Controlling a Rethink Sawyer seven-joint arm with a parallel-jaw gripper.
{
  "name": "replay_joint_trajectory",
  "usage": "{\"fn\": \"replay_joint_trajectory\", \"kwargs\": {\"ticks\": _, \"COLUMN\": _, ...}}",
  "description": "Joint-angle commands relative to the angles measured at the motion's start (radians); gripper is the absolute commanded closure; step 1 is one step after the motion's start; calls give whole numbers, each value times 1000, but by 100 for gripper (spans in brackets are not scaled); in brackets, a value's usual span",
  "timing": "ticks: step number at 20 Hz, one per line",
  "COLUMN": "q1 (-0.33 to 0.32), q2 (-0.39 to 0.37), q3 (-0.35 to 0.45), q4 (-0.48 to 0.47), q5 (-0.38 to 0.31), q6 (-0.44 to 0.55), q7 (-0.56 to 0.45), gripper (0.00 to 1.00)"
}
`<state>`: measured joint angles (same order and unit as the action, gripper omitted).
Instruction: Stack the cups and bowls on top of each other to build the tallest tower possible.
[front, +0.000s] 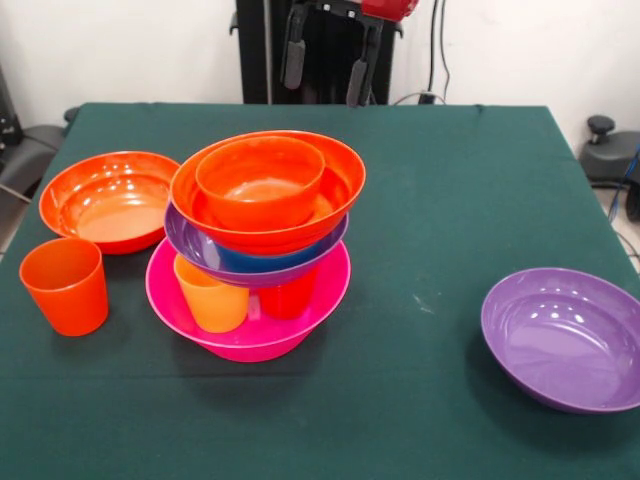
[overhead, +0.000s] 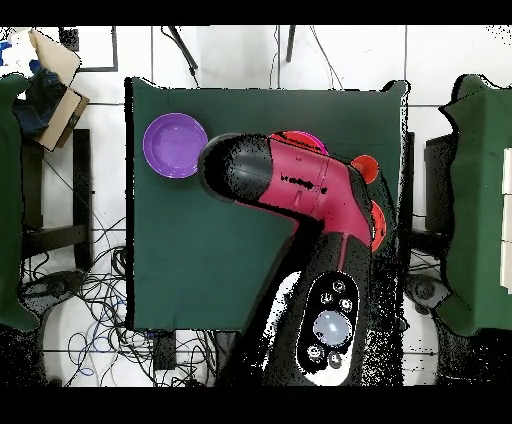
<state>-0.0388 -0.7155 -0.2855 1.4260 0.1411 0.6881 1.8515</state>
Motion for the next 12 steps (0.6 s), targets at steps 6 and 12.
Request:
{"fn": "replay_joint_trajectory", "kwargs": {"ticks": 6, "q1": 18, "q2": 117, "q3": 113, "q4": -60, "q5": 4, "q6": 43, "q7": 144, "gripper": 0}}
{"fn": "replay_joint_trajectory", "kwargs": {"ticks": 12, "q1": 65, "q2": 194, "q3": 108, "q4": -133, "q5": 54, "q6": 35, "q7": 238, "gripper": 0}}
